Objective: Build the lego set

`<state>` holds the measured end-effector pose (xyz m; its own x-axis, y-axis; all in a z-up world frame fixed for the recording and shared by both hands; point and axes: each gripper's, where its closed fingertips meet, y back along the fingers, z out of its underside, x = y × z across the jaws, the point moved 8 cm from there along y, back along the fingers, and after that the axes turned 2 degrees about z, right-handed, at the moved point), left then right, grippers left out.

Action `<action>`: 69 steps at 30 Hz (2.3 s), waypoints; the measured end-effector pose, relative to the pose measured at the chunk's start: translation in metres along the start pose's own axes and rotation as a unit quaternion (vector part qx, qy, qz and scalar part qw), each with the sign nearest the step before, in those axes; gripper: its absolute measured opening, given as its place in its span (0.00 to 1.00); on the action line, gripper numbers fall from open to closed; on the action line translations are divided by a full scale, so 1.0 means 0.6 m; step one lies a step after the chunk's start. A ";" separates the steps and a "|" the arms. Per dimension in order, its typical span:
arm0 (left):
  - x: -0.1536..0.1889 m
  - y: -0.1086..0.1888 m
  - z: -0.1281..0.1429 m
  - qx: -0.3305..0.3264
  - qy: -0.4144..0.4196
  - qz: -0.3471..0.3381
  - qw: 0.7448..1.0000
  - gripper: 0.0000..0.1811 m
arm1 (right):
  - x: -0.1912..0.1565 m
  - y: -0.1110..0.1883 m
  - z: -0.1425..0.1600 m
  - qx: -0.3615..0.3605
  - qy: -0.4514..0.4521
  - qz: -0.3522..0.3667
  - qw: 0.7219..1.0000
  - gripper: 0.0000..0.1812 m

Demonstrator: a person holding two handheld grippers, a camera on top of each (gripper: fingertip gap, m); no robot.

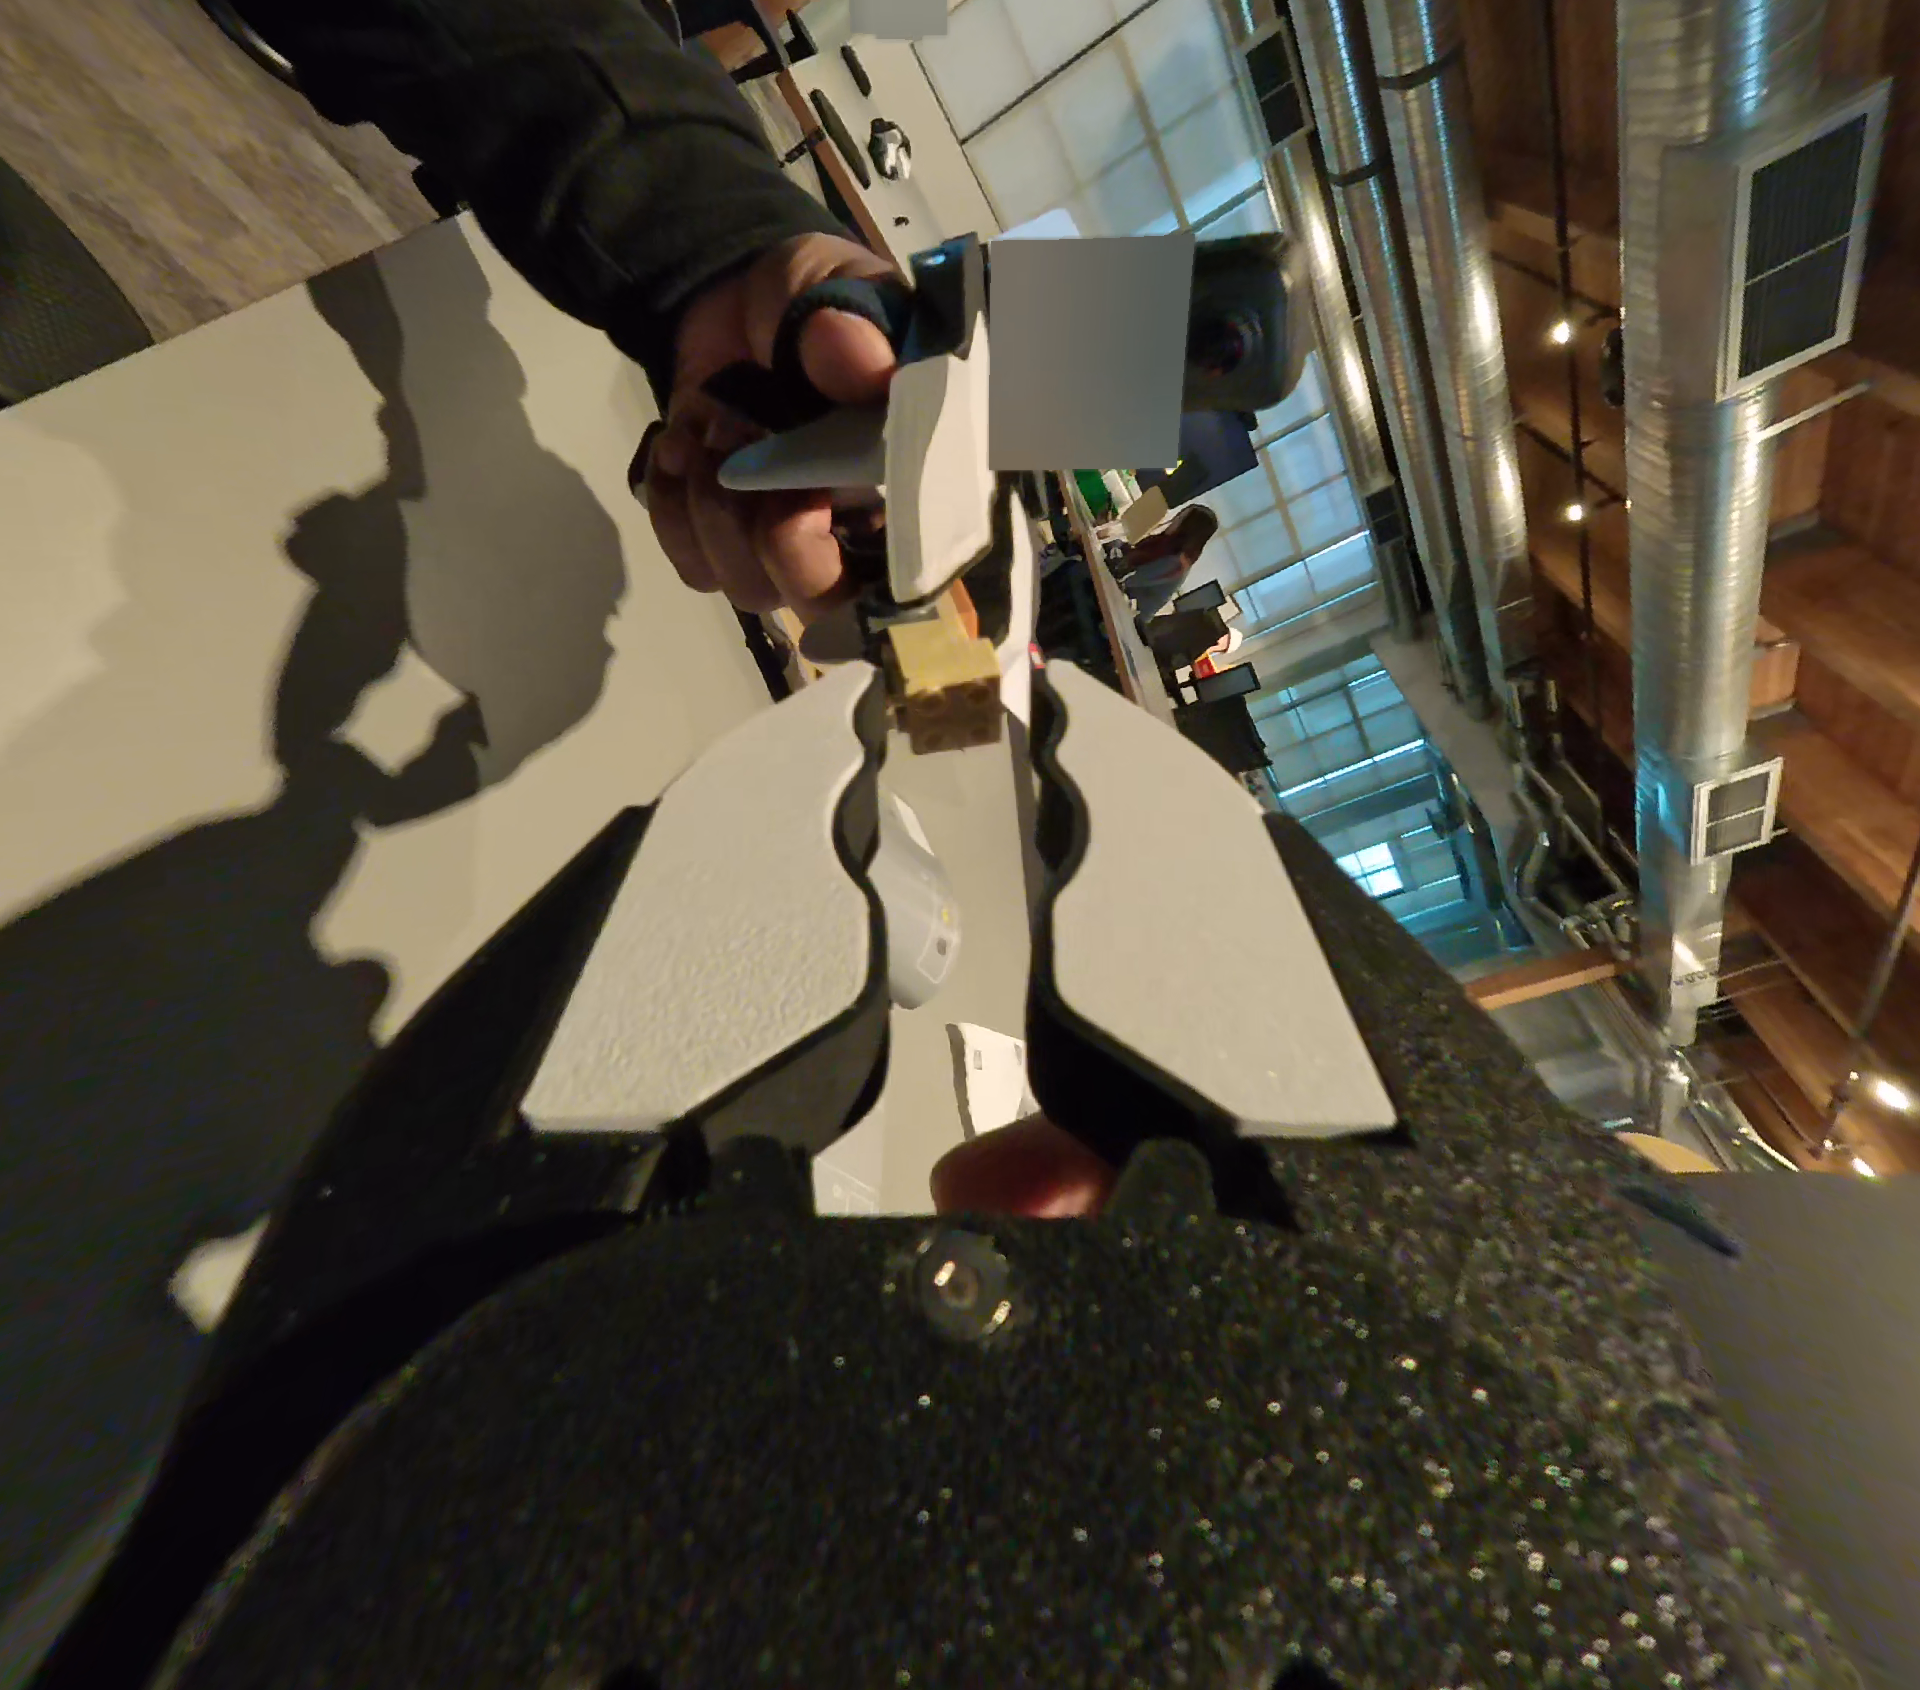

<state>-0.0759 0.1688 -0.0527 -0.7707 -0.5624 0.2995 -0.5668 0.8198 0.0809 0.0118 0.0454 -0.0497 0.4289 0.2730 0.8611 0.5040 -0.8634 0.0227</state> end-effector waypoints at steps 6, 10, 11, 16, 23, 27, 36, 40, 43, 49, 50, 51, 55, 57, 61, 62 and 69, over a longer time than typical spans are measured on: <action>-0.003 -0.001 0.002 -0.011 0.001 -0.009 1.000 0.11 | -0.002 0.000 0.004 -0.017 -0.005 -0.024 1.000 0.10; -0.005 -0.002 0.004 -0.022 -0.002 -0.029 0.999 0.11 | -0.002 -0.001 0.008 -0.038 -0.008 -0.037 0.999 0.10; -0.004 -0.002 0.004 -0.024 -0.003 -0.030 0.999 0.11 | -0.003 -0.001 0.008 -0.039 -0.006 -0.038 0.998 0.10; -0.007 -0.004 0.009 -0.032 -0.002 -0.042 0.999 0.11 | -0.008 0.000 0.012 -0.058 0.001 -0.043 0.997 0.10; -0.009 -0.006 0.013 -0.028 0.002 -0.049 0.998 0.11 | -0.012 0.001 0.016 -0.066 -0.002 -0.030 0.997 0.10; -0.011 -0.003 0.010 -0.020 -0.039 -0.094 0.995 0.11 | -0.018 -0.001 0.024 -0.071 -0.025 0.002 0.997 0.18; 0.034 -0.018 0.043 -0.114 -0.421 -0.238 0.868 0.11 | -0.021 0.015 0.030 -0.027 -0.230 -0.022 0.973 0.27; 0.040 -0.027 0.055 -0.122 -0.469 -0.235 0.843 0.11 | -0.029 0.013 0.030 -0.030 -0.226 -0.039 0.973 0.26; 0.043 -0.025 0.056 -0.116 -0.476 -0.230 0.841 0.11 | -0.034 0.013 0.030 -0.033 -0.212 -0.049 0.975 0.25; 0.050 -0.024 0.055 -0.100 -0.491 -0.224 0.836 0.11 | -0.036 0.016 0.029 -0.027 -0.185 -0.049 0.981 0.20; 0.051 -0.024 0.055 -0.099 -0.494 -0.223 0.835 0.11 | -0.036 0.017 0.028 -0.024 -0.178 -0.044 0.983 0.19; 0.052 -0.024 0.054 -0.098 -0.498 -0.222 0.832 0.11 | -0.035 0.018 0.026 -0.021 -0.174 -0.041 0.984 0.19; 0.056 -0.025 0.054 -0.090 -0.518 -0.225 0.820 0.12 | -0.033 0.020 0.022 -0.018 -0.157 -0.030 0.987 0.18; 0.059 -0.026 0.053 -0.089 -0.538 -0.232 0.806 0.11 | -0.032 0.020 0.023 -0.026 -0.163 -0.032 0.986 0.19; 0.066 -0.029 0.056 -0.104 -0.613 -0.256 0.740 0.11 | -0.031 0.023 0.031 -0.032 -0.279 -0.069 0.957 0.21; 0.067 -0.029 0.057 -0.111 -0.637 -0.261 0.717 0.11 | -0.030 0.024 0.031 -0.027 -0.323 -0.081 0.942 0.22; 0.073 -0.031 0.066 -0.145 -0.765 -0.266 0.568 0.11 | -0.018 0.025 0.028 0.021 -0.516 -0.135 0.846 0.21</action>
<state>-0.1104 0.1247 -0.0785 0.0121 0.0084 -0.9999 -0.9373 0.3484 -0.0084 0.0271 0.0367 -0.0669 0.7092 0.7011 -0.0745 0.7046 -0.7009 0.1108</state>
